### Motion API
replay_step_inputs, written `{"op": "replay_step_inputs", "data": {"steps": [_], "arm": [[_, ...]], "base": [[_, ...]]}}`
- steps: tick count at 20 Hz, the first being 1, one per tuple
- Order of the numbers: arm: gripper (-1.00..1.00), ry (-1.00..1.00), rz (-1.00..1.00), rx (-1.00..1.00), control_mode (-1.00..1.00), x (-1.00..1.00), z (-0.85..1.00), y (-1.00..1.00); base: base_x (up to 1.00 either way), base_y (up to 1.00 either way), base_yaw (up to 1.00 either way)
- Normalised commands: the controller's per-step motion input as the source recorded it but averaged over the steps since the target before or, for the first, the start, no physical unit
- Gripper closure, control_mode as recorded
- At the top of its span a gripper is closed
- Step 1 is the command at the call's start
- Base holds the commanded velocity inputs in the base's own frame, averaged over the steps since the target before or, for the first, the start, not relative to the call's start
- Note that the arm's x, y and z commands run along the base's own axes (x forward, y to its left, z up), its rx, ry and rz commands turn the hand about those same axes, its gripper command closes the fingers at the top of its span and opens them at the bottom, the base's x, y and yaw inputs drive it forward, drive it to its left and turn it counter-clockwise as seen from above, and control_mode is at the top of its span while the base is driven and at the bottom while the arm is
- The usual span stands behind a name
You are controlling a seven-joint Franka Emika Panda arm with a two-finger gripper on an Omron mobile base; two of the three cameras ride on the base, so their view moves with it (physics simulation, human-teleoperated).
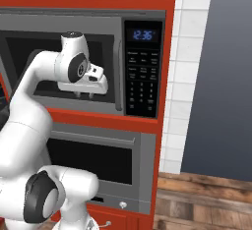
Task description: Retrieve the reheated potato from the microwave, then place the potato, cheese, and condiment on the cutting board.
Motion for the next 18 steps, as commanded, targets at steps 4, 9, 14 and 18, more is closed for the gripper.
{"op": "replay_step_inputs", "data": {"steps": [4, 9, 14, 18], "arm": [[-1.00, -0.05, 0.00, 0.00, -1.00, -0.20, 0.00, 0.00], [-1.00, -0.27, 0.02, 0.00, -1.00, -0.42, 0.00, -0.02], [-1.00, -0.12, -0.03, 0.00, -1.00, -0.28, 0.06, -0.15], [-1.00, -0.06, -0.04, 0.00, -1.00, -0.14, 0.14, -0.37]], "base": [[0.00, 0.00, 0.00], [0.00, 0.00, 0.00], [0.00, 0.00, 0.00], [0.00, 0.00, 0.00]]}}
